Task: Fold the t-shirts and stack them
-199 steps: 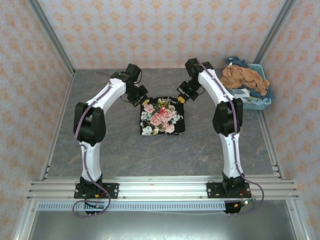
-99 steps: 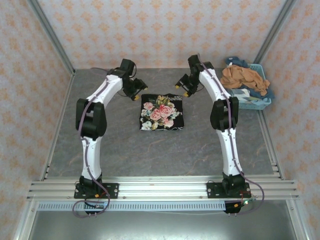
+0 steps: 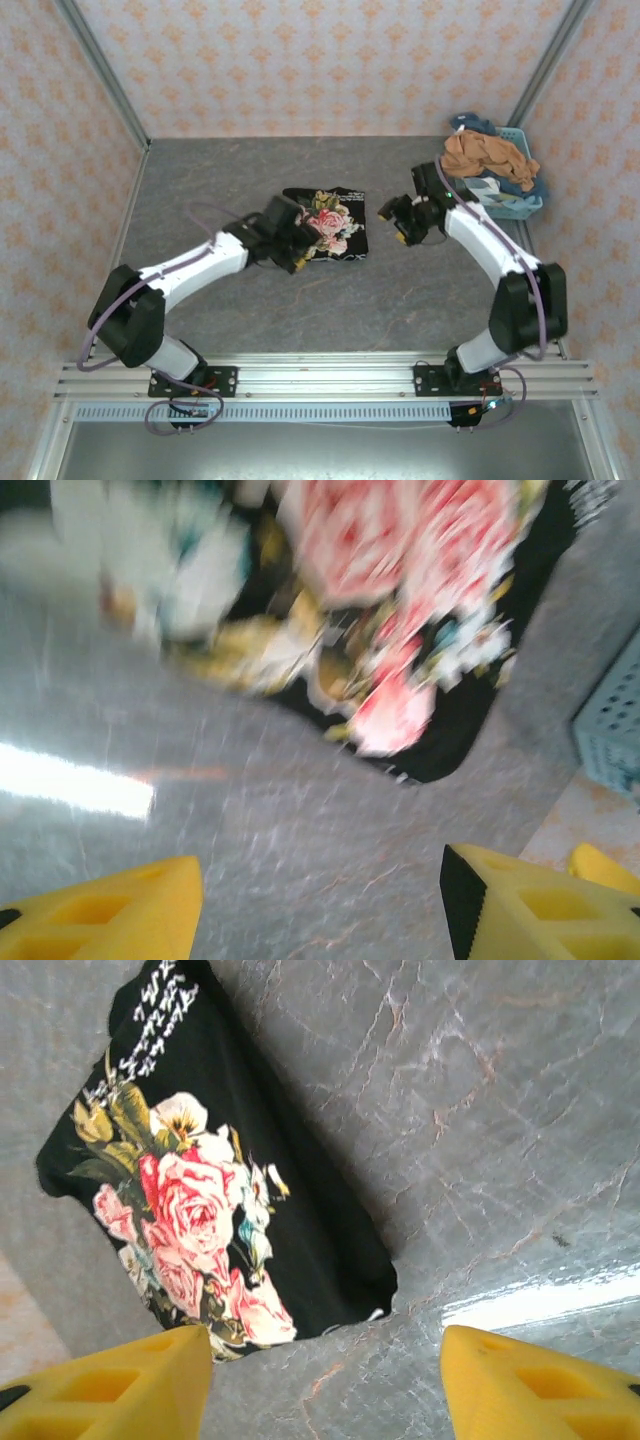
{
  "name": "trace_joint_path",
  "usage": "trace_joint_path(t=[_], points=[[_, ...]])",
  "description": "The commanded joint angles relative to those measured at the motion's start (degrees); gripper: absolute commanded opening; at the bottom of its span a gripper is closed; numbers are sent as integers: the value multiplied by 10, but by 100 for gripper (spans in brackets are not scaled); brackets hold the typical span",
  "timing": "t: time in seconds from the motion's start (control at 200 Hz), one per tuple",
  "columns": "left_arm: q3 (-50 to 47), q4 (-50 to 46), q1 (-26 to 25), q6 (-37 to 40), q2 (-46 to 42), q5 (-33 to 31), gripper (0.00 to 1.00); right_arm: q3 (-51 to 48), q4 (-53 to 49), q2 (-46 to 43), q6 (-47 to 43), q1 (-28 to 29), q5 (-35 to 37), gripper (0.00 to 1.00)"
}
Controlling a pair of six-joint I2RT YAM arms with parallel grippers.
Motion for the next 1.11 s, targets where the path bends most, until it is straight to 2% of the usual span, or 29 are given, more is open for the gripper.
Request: trace_joint_path(t=[0.0, 0.125, 0.475, 0.63, 0.756, 0.831, 0.966, 1.101], points=[[-45, 136, -37, -171, 6, -85, 68, -80, 112, -53, 52, 1, -30, 64], [-64, 218, -54, -219, 44, -112, 69, -107, 105, -72, 48, 1, -46, 64], [-62, 303, -58, -288, 139, -174, 66, -104, 77, -81, 27, 1, -59, 64], [-42, 300, -58, -313, 180, -180, 56, -110, 73, -86, 27, 0, -60, 63], [-53, 354, -53, -351, 216, -210, 36, -111, 70, -89, 26, 0, -62, 63], [-45, 358, -39, -350, 229, -218, 29, -111, 69, -89, 26, 0, -63, 62], [-36, 342, 1, -334, 229, -225, 24, -112, 64, -92, 24, 0, -61, 62], [-37, 326, 66, -294, 220, -214, 22, -113, 64, -95, 24, 0, -59, 62]])
